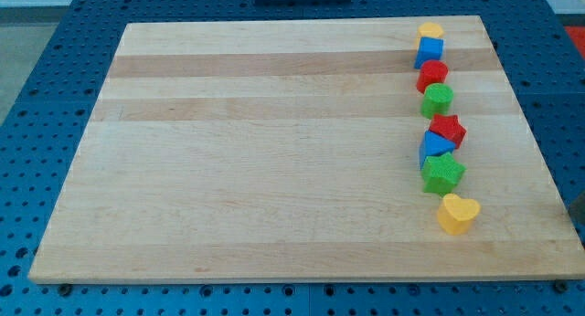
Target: Adjust the blocks to make a vertical line
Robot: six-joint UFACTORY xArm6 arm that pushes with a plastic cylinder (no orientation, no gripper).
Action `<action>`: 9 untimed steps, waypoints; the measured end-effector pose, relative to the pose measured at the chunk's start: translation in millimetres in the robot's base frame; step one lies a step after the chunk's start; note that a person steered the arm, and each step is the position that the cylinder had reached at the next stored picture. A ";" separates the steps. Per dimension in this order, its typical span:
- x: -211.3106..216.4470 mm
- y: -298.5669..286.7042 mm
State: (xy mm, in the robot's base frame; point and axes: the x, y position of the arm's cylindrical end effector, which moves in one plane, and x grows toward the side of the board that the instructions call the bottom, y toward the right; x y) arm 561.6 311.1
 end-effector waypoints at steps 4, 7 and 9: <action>53.5 -261.1; -88.9 -206.8; -81.3 -179.0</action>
State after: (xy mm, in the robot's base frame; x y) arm 480.3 132.1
